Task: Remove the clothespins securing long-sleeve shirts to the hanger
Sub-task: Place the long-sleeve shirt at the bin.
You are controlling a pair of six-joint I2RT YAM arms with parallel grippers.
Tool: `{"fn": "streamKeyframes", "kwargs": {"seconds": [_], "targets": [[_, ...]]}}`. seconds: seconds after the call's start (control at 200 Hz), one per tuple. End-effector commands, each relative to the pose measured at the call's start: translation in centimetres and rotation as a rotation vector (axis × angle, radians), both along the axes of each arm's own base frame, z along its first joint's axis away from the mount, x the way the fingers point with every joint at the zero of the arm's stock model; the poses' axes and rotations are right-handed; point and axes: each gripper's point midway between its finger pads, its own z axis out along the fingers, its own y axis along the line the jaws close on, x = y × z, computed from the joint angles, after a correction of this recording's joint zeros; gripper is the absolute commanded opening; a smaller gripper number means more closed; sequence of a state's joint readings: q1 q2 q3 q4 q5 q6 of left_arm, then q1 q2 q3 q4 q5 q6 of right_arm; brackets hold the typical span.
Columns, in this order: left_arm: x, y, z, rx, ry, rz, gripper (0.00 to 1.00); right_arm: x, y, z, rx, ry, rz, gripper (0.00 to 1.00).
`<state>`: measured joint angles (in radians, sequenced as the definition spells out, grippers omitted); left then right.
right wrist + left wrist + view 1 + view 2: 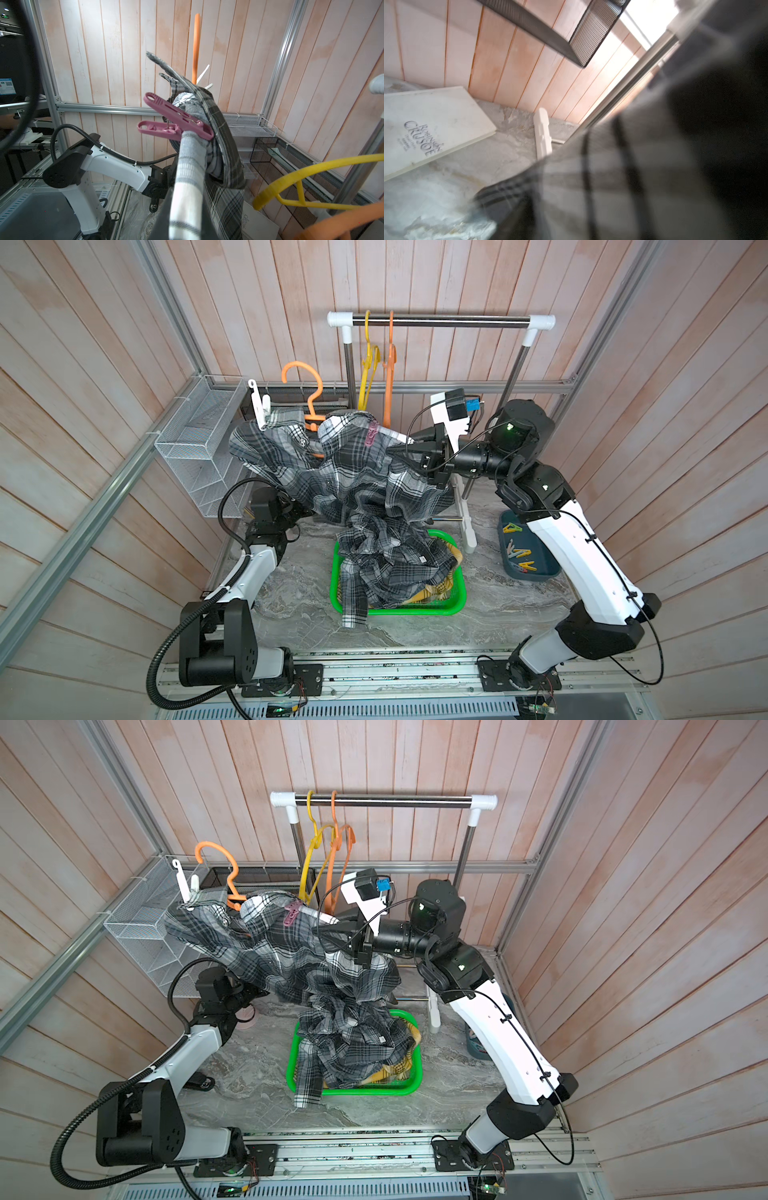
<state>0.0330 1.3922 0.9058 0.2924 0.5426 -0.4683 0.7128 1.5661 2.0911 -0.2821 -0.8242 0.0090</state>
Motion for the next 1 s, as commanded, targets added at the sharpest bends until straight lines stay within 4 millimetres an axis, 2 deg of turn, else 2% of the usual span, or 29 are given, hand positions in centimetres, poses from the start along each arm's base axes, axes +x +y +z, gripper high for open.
{"fn": "streamKeyframes", "kwargs": {"seconds": [0.0, 0.035, 0.055, 0.335, 0.455, 0.73, 0.855, 0.995], "targets": [[-0.7, -1.1, 3.8, 0.015, -0.12, -0.072, 0.22, -2.6, -1.1, 4.1, 0.113, -0.108, 0.066, 0.0], [-1.0, -1.4, 4.5, 0.013, -0.135, -0.082, 0.06, -2.6, -1.1, 4.3, 0.122, -0.109, 0.066, 0.0], [-1.1, -1.7, 4.8, 0.014, -0.138, -0.091, 0.0, -2.6, -1.1, 4.4, 0.126, -0.109, 0.067, 0.0], [-4.7, -6.0, 10.0, -0.009, -0.214, -0.205, 0.0, -2.3, -0.8, 6.6, 0.229, -0.101, 0.096, 0.0], [-6.1, -7.2, 11.1, -0.047, -0.209, -0.238, 0.0, -1.9, -0.3, 7.3, 0.251, -0.081, 0.115, 0.0], [-9.7, -11.9, 13.0, -0.1, -0.229, -0.374, 0.0, -2.1, 0.3, 8.7, 0.288, -0.071, 0.134, 0.0], [-11.0, -14.2, 12.6, -0.109, -0.212, -0.44, 0.0, -2.3, 0.2, 9.2, 0.304, -0.047, 0.153, 0.0], [-12.7, -16.0, 12.3, -0.122, -0.2, -0.501, 0.0, -2.5, 0.2, 8.6, 0.299, -0.007, 0.166, 0.0]]}}
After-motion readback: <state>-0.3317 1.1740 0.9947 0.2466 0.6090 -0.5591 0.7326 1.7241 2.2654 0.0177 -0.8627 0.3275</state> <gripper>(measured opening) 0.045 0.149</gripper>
